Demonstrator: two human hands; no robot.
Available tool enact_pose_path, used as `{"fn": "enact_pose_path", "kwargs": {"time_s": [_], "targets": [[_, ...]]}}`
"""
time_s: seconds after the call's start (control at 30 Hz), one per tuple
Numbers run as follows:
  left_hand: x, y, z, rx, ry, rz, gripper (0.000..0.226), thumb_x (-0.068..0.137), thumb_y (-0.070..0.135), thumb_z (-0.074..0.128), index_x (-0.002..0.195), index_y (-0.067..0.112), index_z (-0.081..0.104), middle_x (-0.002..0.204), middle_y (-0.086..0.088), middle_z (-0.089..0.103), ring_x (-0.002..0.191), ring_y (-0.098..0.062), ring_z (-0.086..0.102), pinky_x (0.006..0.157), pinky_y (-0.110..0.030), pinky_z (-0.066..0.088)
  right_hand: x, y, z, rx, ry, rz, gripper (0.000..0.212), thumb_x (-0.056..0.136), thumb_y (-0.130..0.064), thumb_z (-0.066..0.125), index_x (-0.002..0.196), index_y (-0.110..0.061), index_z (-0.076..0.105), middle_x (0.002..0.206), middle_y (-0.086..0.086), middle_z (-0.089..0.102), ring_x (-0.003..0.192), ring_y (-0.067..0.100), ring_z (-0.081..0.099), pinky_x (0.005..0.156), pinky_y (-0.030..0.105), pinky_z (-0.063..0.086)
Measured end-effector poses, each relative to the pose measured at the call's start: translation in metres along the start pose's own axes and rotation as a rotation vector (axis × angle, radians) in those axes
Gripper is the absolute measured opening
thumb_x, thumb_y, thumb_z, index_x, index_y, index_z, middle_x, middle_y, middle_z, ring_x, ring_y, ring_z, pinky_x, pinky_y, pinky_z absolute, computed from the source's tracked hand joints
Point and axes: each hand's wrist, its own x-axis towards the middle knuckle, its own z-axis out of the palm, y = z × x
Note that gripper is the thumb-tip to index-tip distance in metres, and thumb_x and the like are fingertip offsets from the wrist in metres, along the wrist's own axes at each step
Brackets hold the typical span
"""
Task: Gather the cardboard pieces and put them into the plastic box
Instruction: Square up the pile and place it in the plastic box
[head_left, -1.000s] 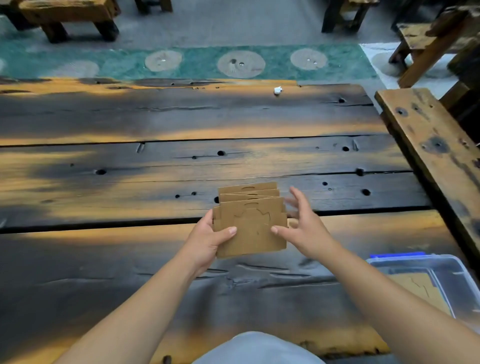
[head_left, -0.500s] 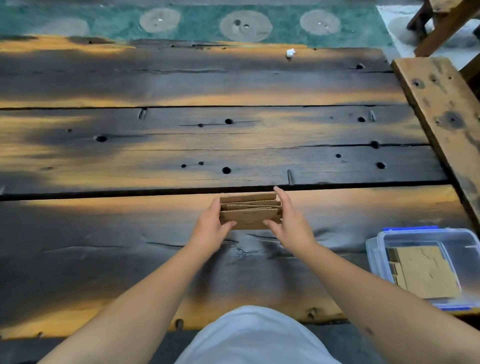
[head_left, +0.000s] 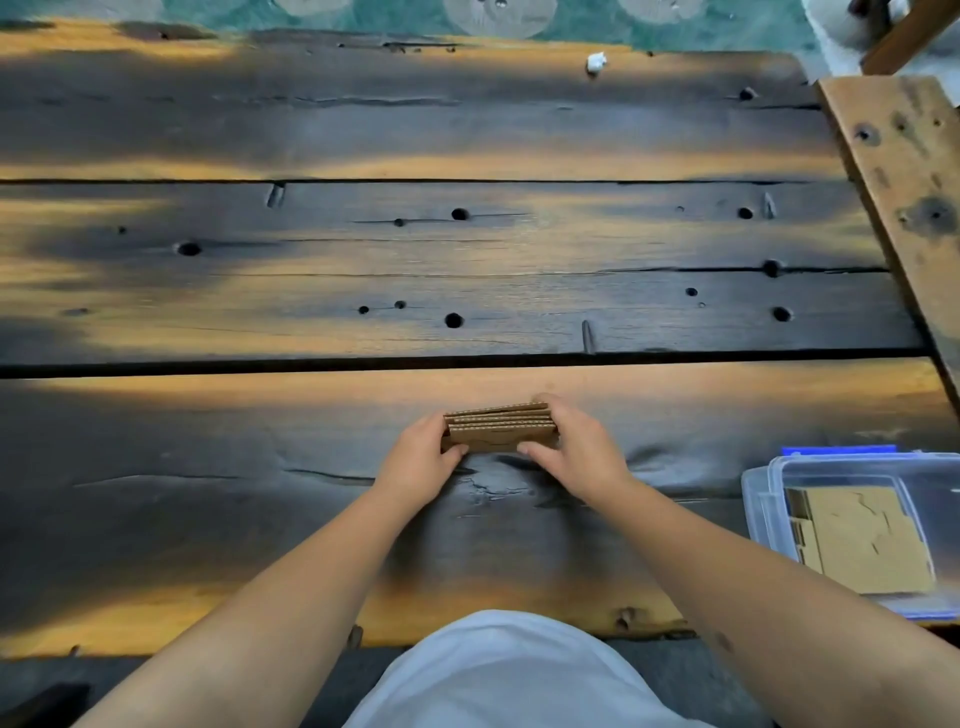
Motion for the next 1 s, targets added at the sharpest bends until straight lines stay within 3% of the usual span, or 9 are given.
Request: {"fn": "enact_pose_path", "kwargs": {"time_s": [0.07, 0.13, 0.27, 0.43, 0.6, 0.7, 0.77, 0.83, 1.0], "targets": [[0.0, -0.002, 0.0, 0.017, -0.006, -0.026, 0.026, 0.086, 0.026, 0.066, 0.107, 0.012, 0.058, 0.112, -0.011, 0.065, 0.107, -0.03, 0.058, 0.087, -0.035, 0.047, 0.0, -0.003, 0.001, 0.067, -0.025, 0.033, 0.078, 0.083, -0.037, 0.074, 0.148, -0.03, 0.032, 0.094, 0.003, 0.069, 0.077, 0.025, 0.064, 0.071, 0.03, 0.045], [0.001, 0.001, 0.001, 0.019, -0.019, -0.028, 0.026, 0.087, 0.025, 0.065, 0.108, 0.012, 0.056, 0.113, -0.012, 0.064, 0.108, -0.031, 0.057, 0.087, -0.034, 0.044, 0.002, -0.001, 0.003, 0.011, -0.036, 0.054, 0.079, 0.085, -0.036, 0.071, 0.149, -0.034, 0.024, 0.075, 0.003, 0.065, 0.071, 0.027, 0.064, 0.063, 0.033, 0.043], [0.004, 0.011, 0.003, 0.038, -0.054, -0.062, 0.034, 0.087, 0.029, 0.063, 0.116, 0.017, 0.049, 0.117, -0.009, 0.063, 0.11, -0.029, 0.056, 0.088, -0.038, 0.047, 0.004, 0.006, 0.006, 0.03, -0.122, 0.098, 0.052, 0.089, -0.03, 0.068, 0.136, -0.02, 0.047, 0.116, 0.01, 0.071, 0.109, 0.032, 0.064, 0.088, 0.037, 0.051], [0.004, 0.012, 0.002, 0.058, -0.068, -0.066, 0.029, 0.091, 0.027, 0.06, 0.112, 0.013, 0.048, 0.112, -0.013, 0.064, 0.106, -0.034, 0.058, 0.083, -0.04, 0.048, 0.006, 0.004, 0.006, 0.032, -0.136, 0.105, 0.035, 0.09, -0.026, 0.066, 0.121, -0.015, 0.054, 0.116, 0.01, 0.07, 0.108, 0.033, 0.063, 0.081, 0.033, 0.046], [0.004, 0.011, -0.018, -0.031, -0.121, -0.013, 0.037, 0.089, 0.028, 0.065, 0.12, 0.016, 0.049, 0.106, -0.007, 0.067, 0.098, -0.029, 0.062, 0.077, -0.032, 0.046, 0.005, 0.002, -0.013, 0.131, -0.144, 0.152, 0.038, 0.086, -0.031, 0.071, 0.116, -0.02, 0.051, 0.1, 0.007, 0.071, 0.092, 0.028, 0.064, 0.076, 0.036, 0.049], [0.001, 0.016, -0.035, -0.151, -0.108, -0.052, 0.039, 0.085, 0.028, 0.072, 0.117, 0.018, 0.052, 0.098, -0.003, 0.067, 0.087, -0.018, 0.064, 0.074, -0.03, 0.05, 0.006, -0.009, -0.025, 0.317, -0.129, 0.198, 0.04, 0.082, -0.023, 0.076, 0.112, -0.032, 0.05, 0.103, -0.003, 0.069, 0.094, 0.017, 0.066, 0.082, 0.032, 0.051], [-0.003, 0.023, -0.044, -0.287, -0.129, -0.101, 0.034, 0.084, 0.018, 0.074, 0.111, 0.017, 0.054, 0.084, 0.001, 0.064, 0.068, 0.0, 0.062, 0.059, -0.016, 0.048, 0.006, -0.019, -0.031, 0.413, -0.151, 0.206, 0.032, 0.083, -0.016, 0.075, 0.105, -0.03, 0.056, 0.101, -0.004, 0.07, 0.096, 0.019, 0.067, 0.086, 0.035, 0.054], [-0.01, 0.031, -0.052, -0.476, -0.178, -0.157, 0.031, 0.085, 0.007, 0.071, 0.11, 0.012, 0.055, 0.079, 0.0, 0.064, 0.057, 0.006, 0.061, 0.051, -0.009, 0.045, 0.003, -0.027, -0.036, 0.511, -0.154, 0.245, 0.028, 0.084, -0.012, 0.074, 0.105, -0.025, 0.059, 0.103, 0.002, 0.071, 0.098, 0.023, 0.068, 0.087, 0.04, 0.056], [-0.037, 0.039, -0.068, -0.929, -0.147, -0.287, 0.029, 0.089, 0.005, 0.064, 0.117, 0.006, 0.055, 0.111, -0.015, 0.067, 0.087, -0.02, 0.067, 0.062, -0.025, 0.055, -0.01, -0.05, -0.046, 0.703, -0.195, 0.292, 0.028, 0.088, -0.009, 0.07, 0.115, -0.013, 0.061, 0.114, 0.01, 0.071, 0.098, 0.02, 0.071, 0.083, 0.037, 0.059]]}}
